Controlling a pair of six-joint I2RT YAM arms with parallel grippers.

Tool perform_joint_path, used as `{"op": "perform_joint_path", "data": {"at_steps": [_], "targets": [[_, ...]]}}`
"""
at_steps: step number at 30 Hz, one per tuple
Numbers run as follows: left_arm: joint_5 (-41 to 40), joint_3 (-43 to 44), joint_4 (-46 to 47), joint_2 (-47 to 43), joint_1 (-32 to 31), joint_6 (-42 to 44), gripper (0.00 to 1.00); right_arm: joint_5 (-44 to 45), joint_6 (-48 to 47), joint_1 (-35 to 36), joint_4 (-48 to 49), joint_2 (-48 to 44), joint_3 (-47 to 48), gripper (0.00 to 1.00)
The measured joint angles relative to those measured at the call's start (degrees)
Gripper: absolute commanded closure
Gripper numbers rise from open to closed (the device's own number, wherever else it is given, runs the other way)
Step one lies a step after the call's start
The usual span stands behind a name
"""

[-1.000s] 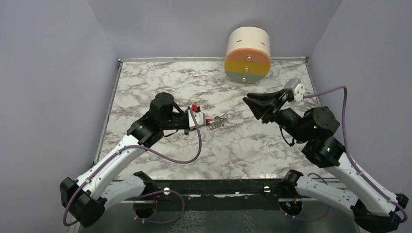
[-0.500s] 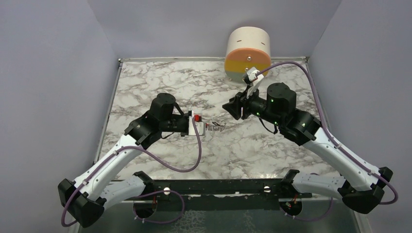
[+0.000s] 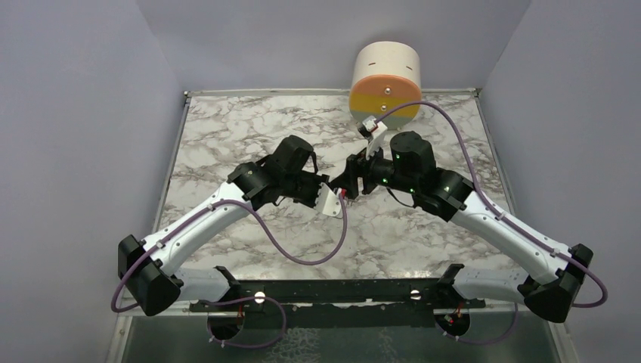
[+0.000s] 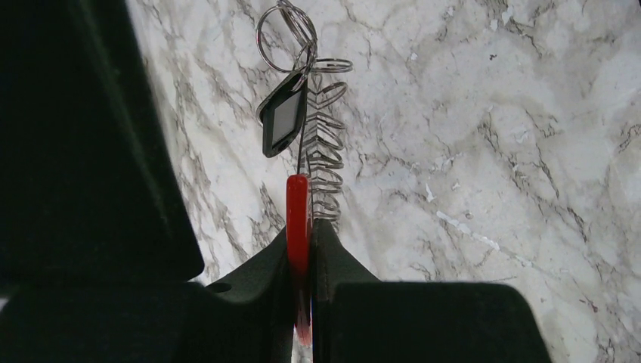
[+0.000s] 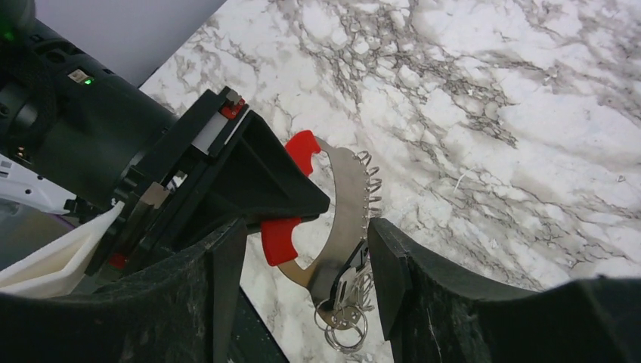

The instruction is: Remove the keys from the keyring

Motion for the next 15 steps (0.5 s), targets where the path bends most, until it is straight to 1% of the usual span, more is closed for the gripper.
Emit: {"op": "perform_joint_path", "data": {"at_steps": [3,10,13,15], "targets": [[-1.29,0.0,-1.53,-0.28,-0.09,1.2,1.0,-0.63,0.44,0.0,-0.2,0.98,0.0,0.39],[-1.64,0.0,-1.6,-3.43,-0.09,2.01,1.0,-0.63,0.57,0.0,-2.29,1.16,0.02,0.4],[-2.23,0.0,-1.57,-3.69,-0.09,1.95,1.0,-0.66,0.66,0.0,-3.23,1.16,0.02,0.45],[-2.78,0.0,-1.57,-3.67,-0.09,1.73,1.0,-0.79,1.03,0.0,-3.87,1.31,0.02,0.52]]}}
